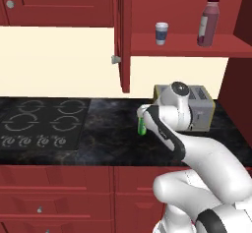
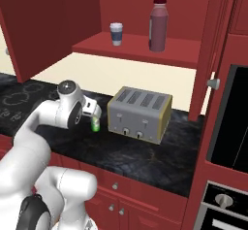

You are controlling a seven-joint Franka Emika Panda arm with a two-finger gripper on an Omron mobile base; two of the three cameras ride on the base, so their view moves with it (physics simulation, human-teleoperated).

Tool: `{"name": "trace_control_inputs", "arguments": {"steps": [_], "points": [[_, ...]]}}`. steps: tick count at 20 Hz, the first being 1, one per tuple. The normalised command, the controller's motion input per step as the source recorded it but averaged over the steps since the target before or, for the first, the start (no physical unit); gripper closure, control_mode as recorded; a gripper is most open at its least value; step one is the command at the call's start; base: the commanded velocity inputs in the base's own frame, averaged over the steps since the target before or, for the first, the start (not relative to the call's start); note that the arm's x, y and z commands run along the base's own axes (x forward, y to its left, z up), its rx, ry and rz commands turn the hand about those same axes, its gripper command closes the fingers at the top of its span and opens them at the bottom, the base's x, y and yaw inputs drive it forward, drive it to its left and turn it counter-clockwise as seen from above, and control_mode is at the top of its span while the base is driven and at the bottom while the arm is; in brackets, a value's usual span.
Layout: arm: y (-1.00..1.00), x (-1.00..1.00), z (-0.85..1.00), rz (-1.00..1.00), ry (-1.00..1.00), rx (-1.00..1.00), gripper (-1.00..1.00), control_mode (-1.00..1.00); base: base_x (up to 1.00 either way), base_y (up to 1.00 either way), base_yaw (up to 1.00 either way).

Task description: Sort all alcoholic drinks to one cabinet, and non-alcoholic drinks to the other.

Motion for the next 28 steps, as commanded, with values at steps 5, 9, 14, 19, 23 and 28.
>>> {"name": "trace_control_inputs", "arguments": {"steps": [5,9,14,19,23,28], "points": [[0.09,0.23,-0.06,-0.04,0.08,0.0,-1.0,-1.0,0.0,0.0,0.0],[0.03,0.15,-0.13,-0.04,0.03,-0.01,-1.0,-1.0,0.0,0.0,0.0],[0.0,0.13,-0.18,-0.04,0.0,-0.04,-1.0,-1.0,0.0,0.0,0.0],[0.0,0.05,-0.17,-0.03,0.0,-0.06,-1.0,-1.0,0.0,0.0,0.0],[0.0,0.12,-0.11,-0.01,0.0,-0.05,-1.0,-1.0,0.0,0.0,0.0],[0.01,0.2,-0.04,0.0,0.01,-0.02,-1.0,-1.0,0.0,0.0,0.0]]}}
